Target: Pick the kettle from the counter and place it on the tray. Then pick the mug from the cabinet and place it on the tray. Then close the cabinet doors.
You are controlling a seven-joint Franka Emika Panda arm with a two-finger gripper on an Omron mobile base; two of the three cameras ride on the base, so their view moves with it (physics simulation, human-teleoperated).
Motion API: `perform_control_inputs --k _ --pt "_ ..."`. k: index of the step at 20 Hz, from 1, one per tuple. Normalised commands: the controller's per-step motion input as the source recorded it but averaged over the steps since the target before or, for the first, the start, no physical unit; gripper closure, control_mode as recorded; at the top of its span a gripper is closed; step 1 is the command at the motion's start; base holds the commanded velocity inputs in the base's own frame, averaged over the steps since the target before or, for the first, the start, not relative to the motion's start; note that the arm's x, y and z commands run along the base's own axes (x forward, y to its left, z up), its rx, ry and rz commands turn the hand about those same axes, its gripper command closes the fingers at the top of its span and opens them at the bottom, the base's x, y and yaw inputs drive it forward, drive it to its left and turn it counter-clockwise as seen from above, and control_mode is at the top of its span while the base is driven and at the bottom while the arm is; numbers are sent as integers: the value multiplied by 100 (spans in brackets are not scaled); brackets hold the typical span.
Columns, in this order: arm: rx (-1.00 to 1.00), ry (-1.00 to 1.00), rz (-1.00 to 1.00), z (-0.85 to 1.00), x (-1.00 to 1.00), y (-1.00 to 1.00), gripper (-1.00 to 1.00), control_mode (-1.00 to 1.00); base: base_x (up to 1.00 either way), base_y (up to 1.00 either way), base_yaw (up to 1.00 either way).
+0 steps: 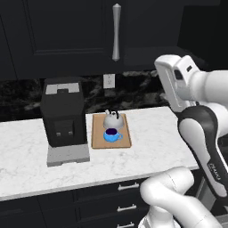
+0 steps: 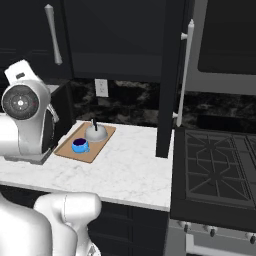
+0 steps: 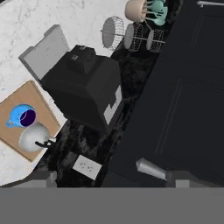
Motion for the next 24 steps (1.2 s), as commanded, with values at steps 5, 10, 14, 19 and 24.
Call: perform_control_inputs --k 5,10,14,19,24 --pt "-7 -11 -7 0 -25 -61 -100 -100 0 0 0" --pt "-8 -2 -16 -2 -2 -58 -100 -100 0 0 0" --pt "-1 -6 -24 -1 -1 -62 -100 -100 0 0 0" --pt "12 -30 -21 0 -14 -61 -100 -100 0 0 0" --pt "13 -32 -24 1 -18 -63 -100 -100 0 0 0"
